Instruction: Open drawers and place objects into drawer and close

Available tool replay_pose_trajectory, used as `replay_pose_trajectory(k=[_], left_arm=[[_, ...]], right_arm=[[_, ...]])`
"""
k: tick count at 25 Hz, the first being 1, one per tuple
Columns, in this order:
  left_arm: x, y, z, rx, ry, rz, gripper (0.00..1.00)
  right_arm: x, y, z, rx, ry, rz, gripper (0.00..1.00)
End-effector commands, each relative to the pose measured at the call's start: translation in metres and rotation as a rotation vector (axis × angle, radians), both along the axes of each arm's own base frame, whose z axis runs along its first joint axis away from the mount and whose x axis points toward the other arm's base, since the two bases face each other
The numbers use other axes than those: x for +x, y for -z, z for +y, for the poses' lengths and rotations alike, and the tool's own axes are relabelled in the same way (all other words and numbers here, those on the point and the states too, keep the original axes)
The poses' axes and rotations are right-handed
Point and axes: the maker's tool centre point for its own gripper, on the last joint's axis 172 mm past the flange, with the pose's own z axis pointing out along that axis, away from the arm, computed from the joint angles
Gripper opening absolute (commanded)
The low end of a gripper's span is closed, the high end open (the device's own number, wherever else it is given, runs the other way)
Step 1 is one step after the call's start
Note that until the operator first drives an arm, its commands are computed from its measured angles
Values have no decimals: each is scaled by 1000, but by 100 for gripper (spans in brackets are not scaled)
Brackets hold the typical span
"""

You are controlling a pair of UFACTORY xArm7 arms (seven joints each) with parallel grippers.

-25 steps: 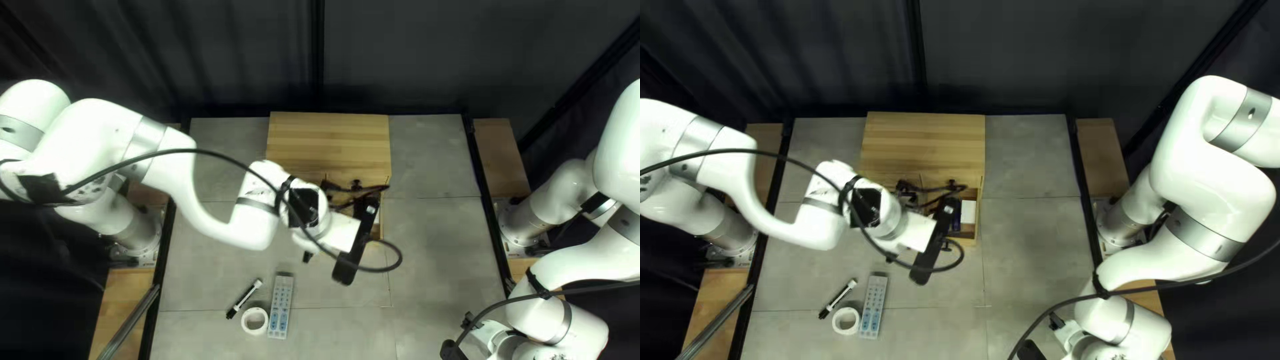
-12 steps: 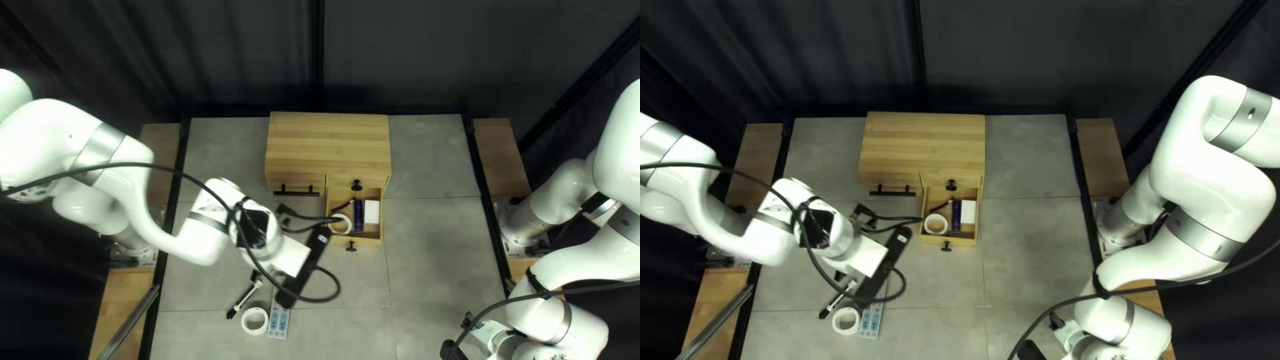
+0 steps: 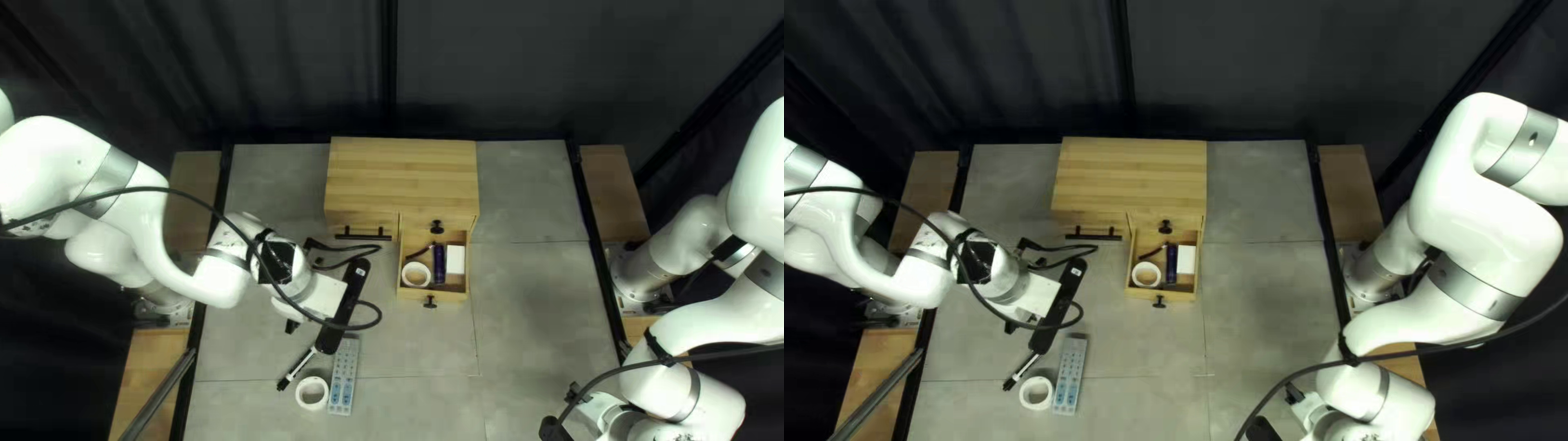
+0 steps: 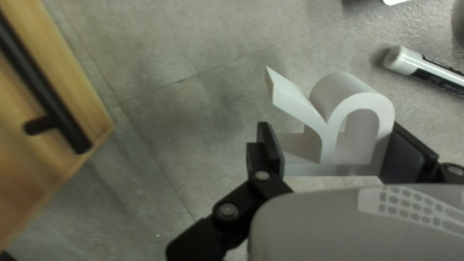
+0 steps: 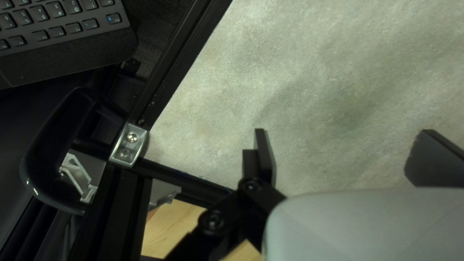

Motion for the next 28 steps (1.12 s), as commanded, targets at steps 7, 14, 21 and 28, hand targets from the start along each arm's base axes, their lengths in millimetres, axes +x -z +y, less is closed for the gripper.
replay_pose_trajectory(k=[7,14,21,28], left_arm=[[-11,18,-3,-7,-40,-20,0],[-9,17,2,-5,-79,-22,97],[-12,10,-23,-2,-87,-26,100],[-12,13,-82,-30,-237,-16,100]], right_arm=[[0,0,0,0,0,0,100],[0,0,0,0,0,0,100],[0,0,0,0,0,0,100],[0,0,0,0,0,0,100]])
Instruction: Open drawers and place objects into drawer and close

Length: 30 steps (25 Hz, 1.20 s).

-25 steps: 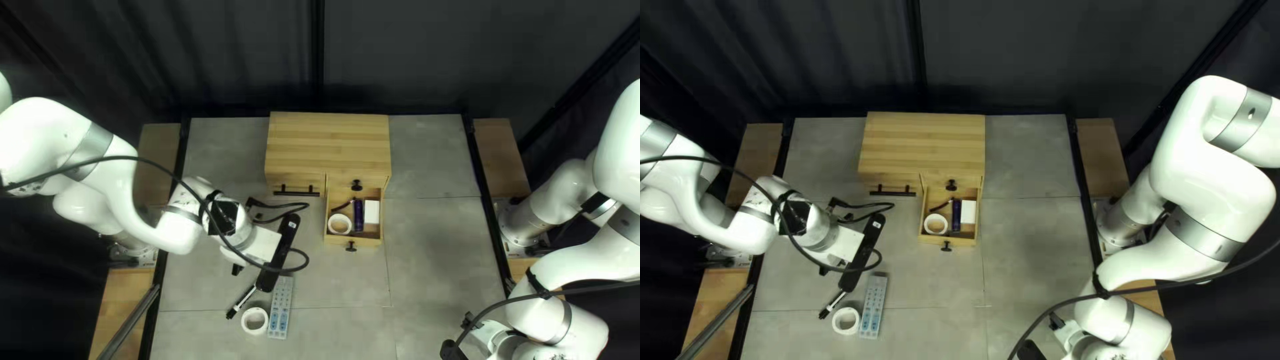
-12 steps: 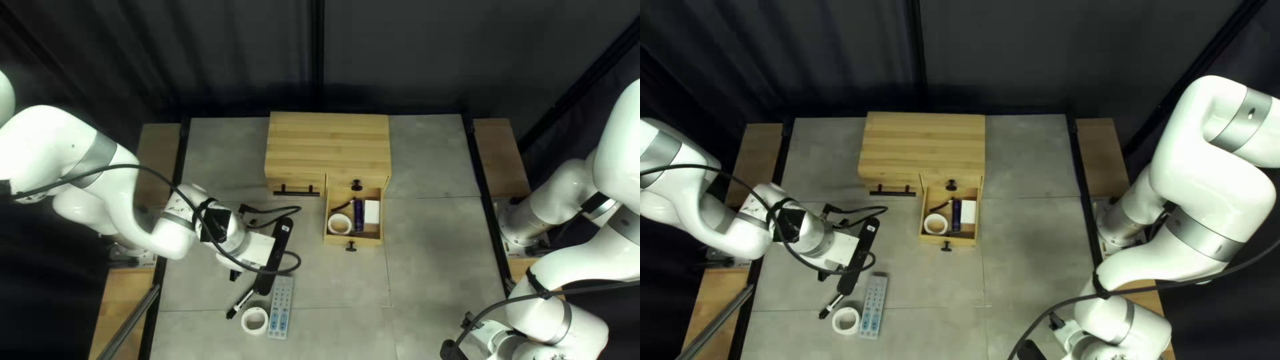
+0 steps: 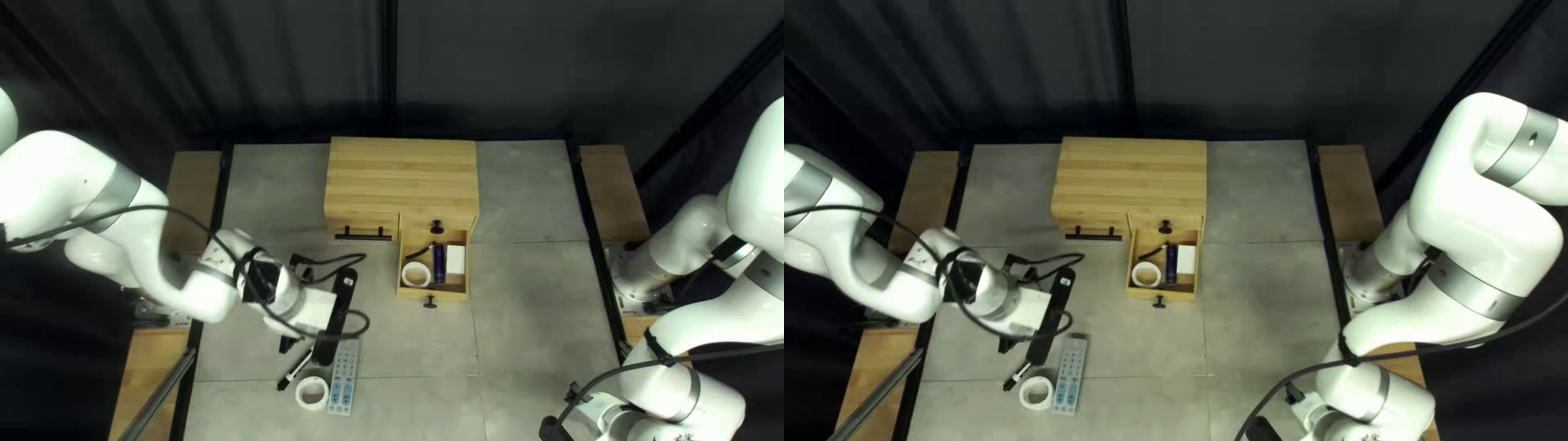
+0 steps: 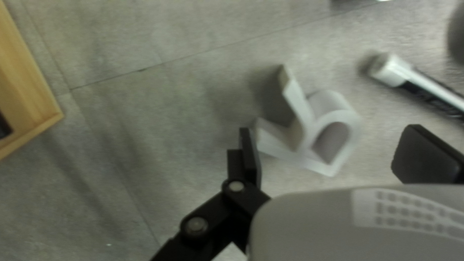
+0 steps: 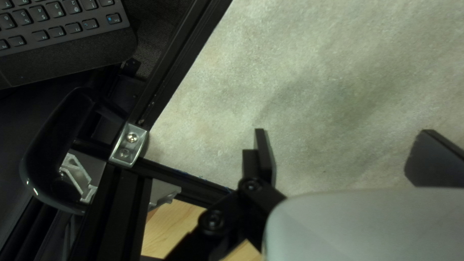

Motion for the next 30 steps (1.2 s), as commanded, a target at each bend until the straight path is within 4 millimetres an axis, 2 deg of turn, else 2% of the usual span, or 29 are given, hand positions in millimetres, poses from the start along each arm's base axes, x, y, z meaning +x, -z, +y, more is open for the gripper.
replay_pose_trajectory(k=[1,4,7,15,21,30], left_arm=[[-1,5,-41,-22,-142,15,100],[-7,3,-55,-16,-285,44,100],[-15,1,-66,-6,-357,60,100],[-42,7,-95,4,-363,73,100],[-40,14,-103,9,-391,71,100],[-40,28,-92,8,-563,79,100]], right_arm=[[0,0,0,0,0,0,100],[0,0,0,0,0,0,100],[0,0,0,0,0,0,100],[0,0,0,0,0,0,100],[0,0,0,0,0,0,100],[0,0,0,0,0,0,100]])
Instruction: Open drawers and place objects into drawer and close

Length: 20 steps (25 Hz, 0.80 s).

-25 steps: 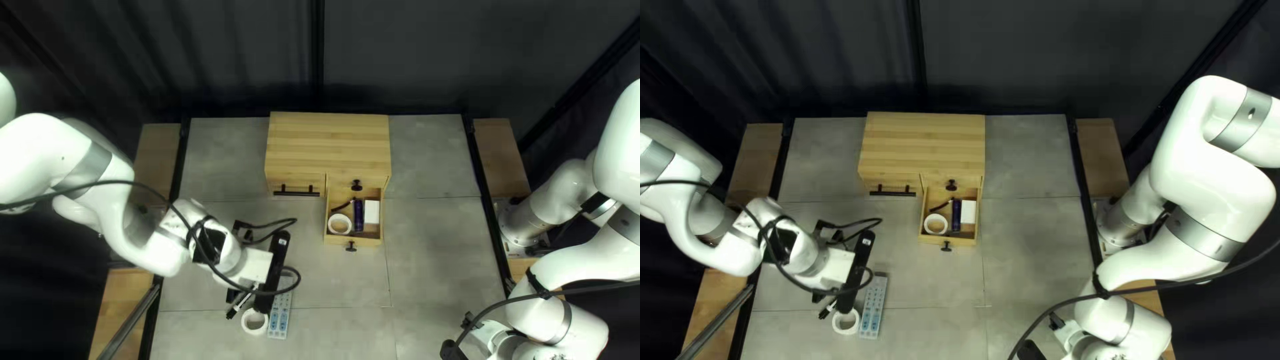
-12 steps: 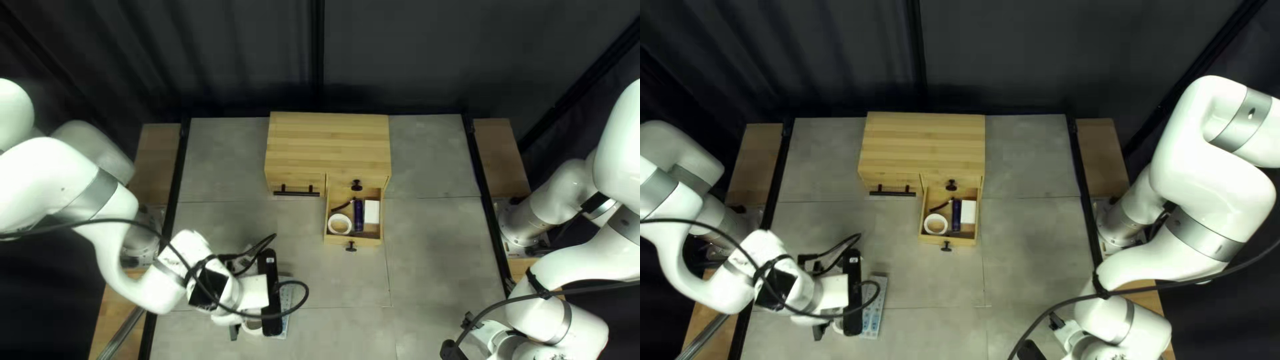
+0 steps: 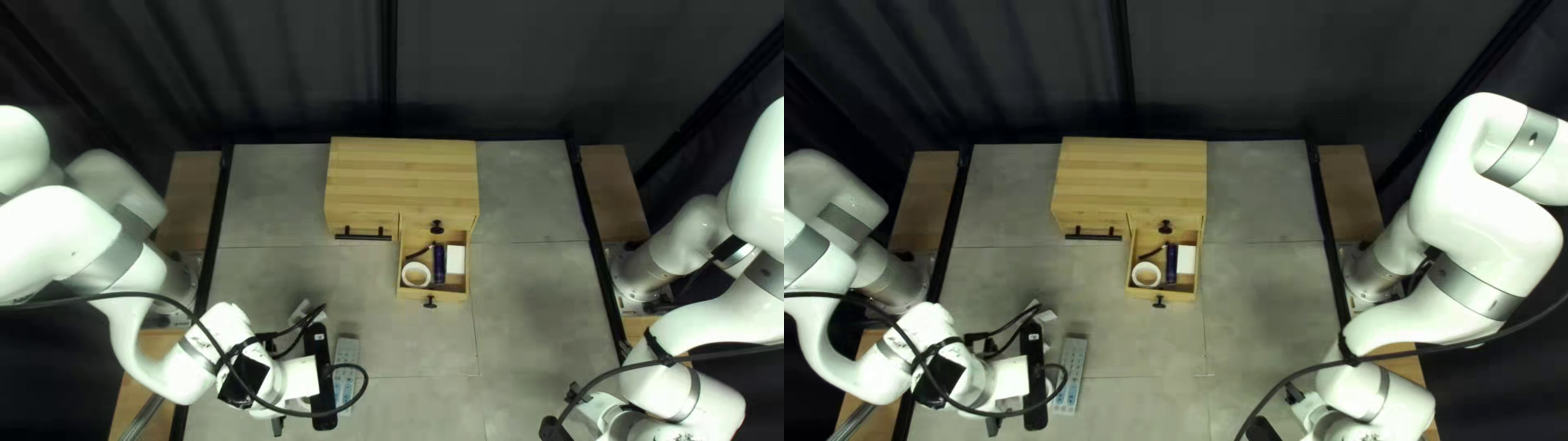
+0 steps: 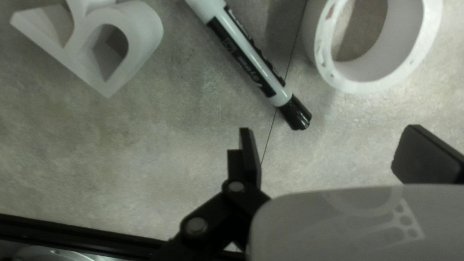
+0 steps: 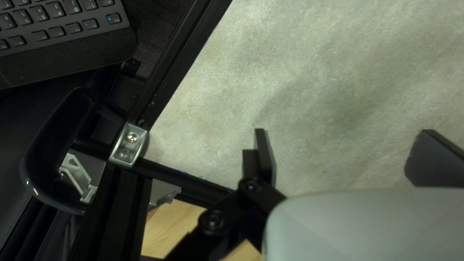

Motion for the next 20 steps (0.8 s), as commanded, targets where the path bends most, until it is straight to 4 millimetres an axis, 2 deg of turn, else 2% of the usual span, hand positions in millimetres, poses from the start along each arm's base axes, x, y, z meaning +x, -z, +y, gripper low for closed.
replay_pose_trajectory(k=[1,9,17,18,19,20], left_arm=[[-2,4,5,0,-63,5,100],[-8,11,1,17,-72,-3,100],[-14,23,6,40,-77,-6,98],[-14,25,7,40,-79,-6,88],[-14,26,7,40,-80,-5,83],[-13,26,7,39,-81,-4,71]], right_arm=[[0,0,0,0,0,0,100],[0,0,0,0,0,0,100],[0,0,0,0,0,0,100],[0,0,0,0,0,0,100],[0,0,0,0,0,0,100],[0,0,0,0,0,0,100]])
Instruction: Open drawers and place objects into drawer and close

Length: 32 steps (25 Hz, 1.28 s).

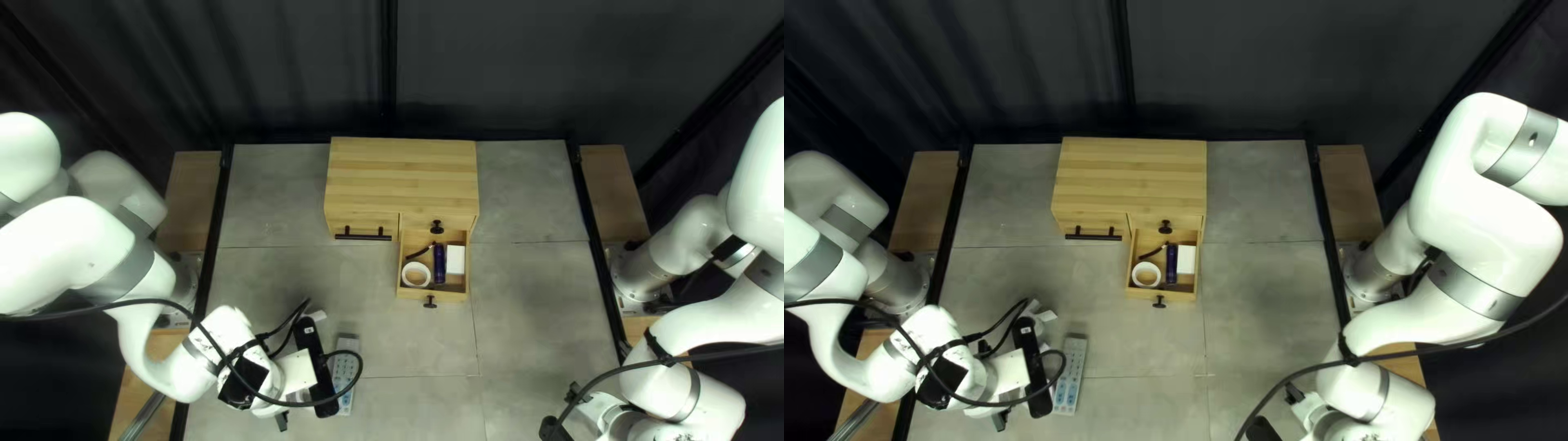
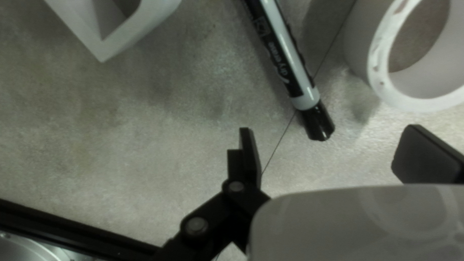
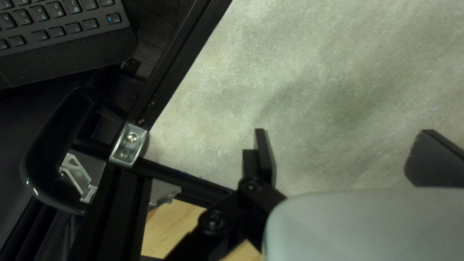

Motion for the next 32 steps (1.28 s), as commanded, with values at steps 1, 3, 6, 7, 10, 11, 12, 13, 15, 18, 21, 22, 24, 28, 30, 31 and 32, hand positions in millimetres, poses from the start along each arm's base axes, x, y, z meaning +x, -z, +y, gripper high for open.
replay_pose_trajectory(k=[1,3,6,7,10,11,12,13,15,18,21,22,24,28,30,31,32], left_arm=[[1,3,1,1,-6,2,61],[2,4,1,-1,-5,1,47],[5,4,0,-4,0,1,23],[5,5,-1,-6,3,1,13],[7,5,-1,-8,10,-2,0],[7,5,-1,-8,11,-3,0],[7,5,-2,-10,15,-4,0],[7,5,-3,-10,17,-4,0],[5,2,-4,-8,22,-4,0],[1,-8,-3,1,26,4,0],[-2,-18,3,10,27,11,0],[-3,-26,10,16,27,17,0],[-4,-38,21,27,26,25,0],[-6,-81,54,73,23,50,0],[-6,-97,65,96,21,64,0],[-6,-104,69,104,21,68,0],[-4,-113,74,119,22,75,0]], right_arm=[[0,0,0,0,0,0,100],[0,0,0,0,0,0,100],[0,0,0,0,0,0,100],[0,0,0,0,0,0,100],[0,0,0,0,0,0,100],[0,0,0,0,0,0,100],[0,0,0,0,0,0,100],[0,0,0,0,0,0,100],[0,0,0,0,0,0,100],[0,0,0,0,0,0,100],[0,0,0,0,0,0,100],[0,0,0,0,0,0,100],[0,0,0,0,0,0,100],[0,0,0,0,0,0,100],[0,0,0,0,0,0,100],[0,0,0,0,0,0,100],[0,0,0,0,0,0,100]])
